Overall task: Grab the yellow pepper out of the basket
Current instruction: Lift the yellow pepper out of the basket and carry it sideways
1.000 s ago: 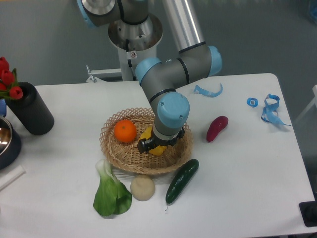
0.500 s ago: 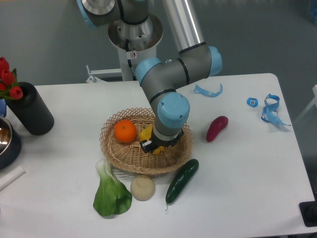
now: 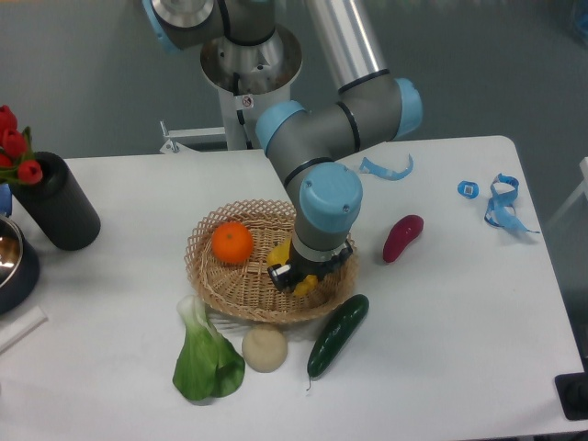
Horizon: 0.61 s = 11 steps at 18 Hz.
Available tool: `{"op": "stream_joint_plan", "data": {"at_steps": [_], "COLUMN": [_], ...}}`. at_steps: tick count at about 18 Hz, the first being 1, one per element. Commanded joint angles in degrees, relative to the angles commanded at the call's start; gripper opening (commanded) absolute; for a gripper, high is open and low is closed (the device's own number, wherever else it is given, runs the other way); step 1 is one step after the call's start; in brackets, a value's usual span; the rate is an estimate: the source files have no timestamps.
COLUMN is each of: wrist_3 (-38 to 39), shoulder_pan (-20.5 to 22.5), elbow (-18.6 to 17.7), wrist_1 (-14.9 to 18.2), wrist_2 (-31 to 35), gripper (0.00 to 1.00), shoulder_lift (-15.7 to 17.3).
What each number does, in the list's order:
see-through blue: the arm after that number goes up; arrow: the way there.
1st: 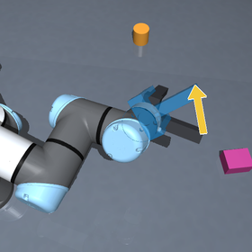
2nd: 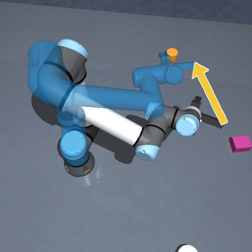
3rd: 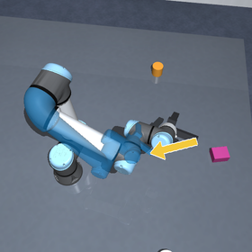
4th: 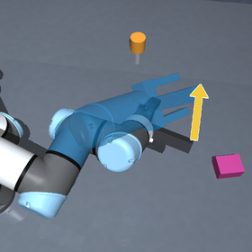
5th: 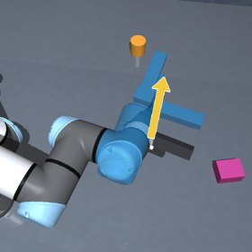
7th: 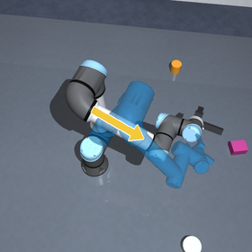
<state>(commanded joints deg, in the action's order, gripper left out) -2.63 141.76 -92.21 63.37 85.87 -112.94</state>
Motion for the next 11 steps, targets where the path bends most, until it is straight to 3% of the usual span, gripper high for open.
{"op": "stream_joint_plan", "data": {"at_steps": [7, 11], "wrist_3": [-6.15, -12.64], "shoulder_pan": [3.87, 6.76], "elbow": [5.80, 6.42], "wrist_1": [-0.17, -0.35], "wrist_2": [-0.09, -0.09], "gripper": [0.30, 0.30], "shoulder_lift": [0.53, 0.27]}}
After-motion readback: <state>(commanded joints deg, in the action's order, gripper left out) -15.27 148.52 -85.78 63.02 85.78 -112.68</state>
